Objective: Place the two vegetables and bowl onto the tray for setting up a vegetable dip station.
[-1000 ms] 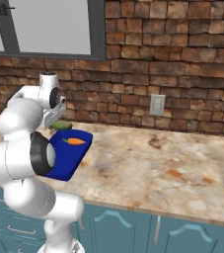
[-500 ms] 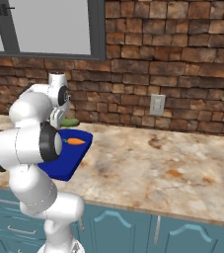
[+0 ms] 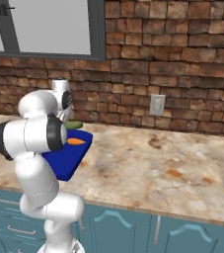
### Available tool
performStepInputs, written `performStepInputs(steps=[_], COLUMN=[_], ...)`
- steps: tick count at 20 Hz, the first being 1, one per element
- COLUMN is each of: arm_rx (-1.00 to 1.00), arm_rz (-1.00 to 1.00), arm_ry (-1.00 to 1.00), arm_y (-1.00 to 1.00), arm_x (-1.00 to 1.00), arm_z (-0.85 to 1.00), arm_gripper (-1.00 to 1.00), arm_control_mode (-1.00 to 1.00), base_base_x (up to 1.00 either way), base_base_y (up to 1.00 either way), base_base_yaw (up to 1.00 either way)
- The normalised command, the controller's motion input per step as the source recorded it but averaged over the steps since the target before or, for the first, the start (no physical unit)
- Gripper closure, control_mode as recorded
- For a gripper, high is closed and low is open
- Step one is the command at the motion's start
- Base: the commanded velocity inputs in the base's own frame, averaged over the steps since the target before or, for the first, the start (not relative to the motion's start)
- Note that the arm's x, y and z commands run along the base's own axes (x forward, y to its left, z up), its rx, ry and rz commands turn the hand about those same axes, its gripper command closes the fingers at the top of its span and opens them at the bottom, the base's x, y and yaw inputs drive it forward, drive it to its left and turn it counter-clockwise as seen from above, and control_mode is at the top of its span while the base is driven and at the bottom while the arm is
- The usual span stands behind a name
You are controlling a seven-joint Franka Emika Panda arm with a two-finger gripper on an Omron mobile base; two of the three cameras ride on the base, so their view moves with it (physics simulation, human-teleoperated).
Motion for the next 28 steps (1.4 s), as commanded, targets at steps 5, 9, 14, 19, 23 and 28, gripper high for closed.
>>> performStepInputs(steps=[5,9,14,19,23,28], arm_rx=[0.00,0.00,0.01,0.00,0.00,0.00], arm_rz=[-0.01,-0.04,-0.01,0.00,0.00,0.00], arm_ry=[-0.03,-0.04,-0.01,0.00,-0.02,-0.02], arm_y=[0.00,0.00,0.00,0.00,0.00,0.00], arm_x=[0.08,0.09,0.06,0.02,0.05,0.00], arm_z=[-0.31,-0.30,-0.25,-0.24,-0.26,-0.23], arm_gripper=[1.00,1.00,1.00,1.00,1.00,1.00], arm_control_mode=[-1.00,-1.00,-1.00,-1.00,-1.00,-1.00], base_base_x=[0.00,0.00,0.00,0.00,0.00,0.00], base_base_y=[0.00,0.00,0.00,0.00,0.00,0.00], base_base_yaw=[0.00,0.00,0.00,0.00,0.00,0.00])
